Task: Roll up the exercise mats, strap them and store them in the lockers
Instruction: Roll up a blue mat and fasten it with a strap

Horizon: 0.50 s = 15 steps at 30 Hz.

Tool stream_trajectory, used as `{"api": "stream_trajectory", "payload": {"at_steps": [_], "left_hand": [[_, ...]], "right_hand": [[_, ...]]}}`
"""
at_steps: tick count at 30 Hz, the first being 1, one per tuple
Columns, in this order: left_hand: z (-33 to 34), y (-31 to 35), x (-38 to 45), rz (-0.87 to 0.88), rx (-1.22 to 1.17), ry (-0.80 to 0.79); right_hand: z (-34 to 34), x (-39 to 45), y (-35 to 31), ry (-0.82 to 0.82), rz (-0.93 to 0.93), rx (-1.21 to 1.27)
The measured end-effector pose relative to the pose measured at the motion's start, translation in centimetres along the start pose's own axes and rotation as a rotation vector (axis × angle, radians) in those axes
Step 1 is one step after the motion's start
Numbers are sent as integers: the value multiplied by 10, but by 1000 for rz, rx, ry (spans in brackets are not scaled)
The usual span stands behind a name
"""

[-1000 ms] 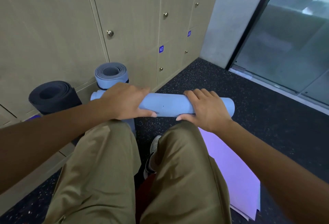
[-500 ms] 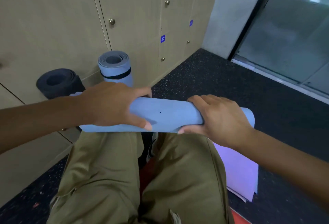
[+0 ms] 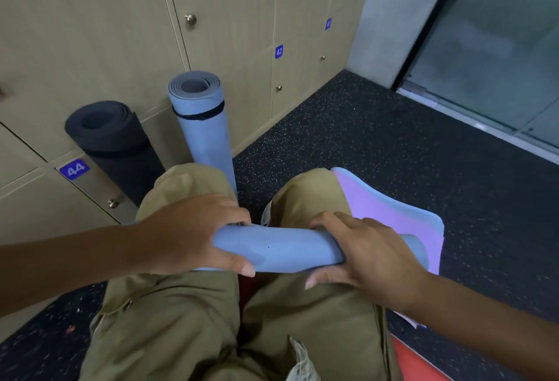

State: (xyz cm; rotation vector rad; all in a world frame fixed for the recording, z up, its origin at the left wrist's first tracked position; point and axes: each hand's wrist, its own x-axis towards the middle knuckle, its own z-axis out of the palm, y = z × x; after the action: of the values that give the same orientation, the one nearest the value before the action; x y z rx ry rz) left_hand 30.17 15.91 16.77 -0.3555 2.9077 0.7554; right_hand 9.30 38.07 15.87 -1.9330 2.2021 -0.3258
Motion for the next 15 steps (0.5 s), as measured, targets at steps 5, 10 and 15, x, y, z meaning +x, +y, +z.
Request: {"api": "stream_trajectory", "payload": {"at_steps": [5, 10, 15], "left_hand": [[0, -3, 2, -7, -67, -22], [-1, -11, 11, -8, -52, -63], [-6, -5, 15, 68, 35, 162]], "right_hand": [[17, -1, 5, 180, -95, -82], [20, 7, 9, 144, -67, -56], [4, 27, 22, -62, 9, 161]]}}
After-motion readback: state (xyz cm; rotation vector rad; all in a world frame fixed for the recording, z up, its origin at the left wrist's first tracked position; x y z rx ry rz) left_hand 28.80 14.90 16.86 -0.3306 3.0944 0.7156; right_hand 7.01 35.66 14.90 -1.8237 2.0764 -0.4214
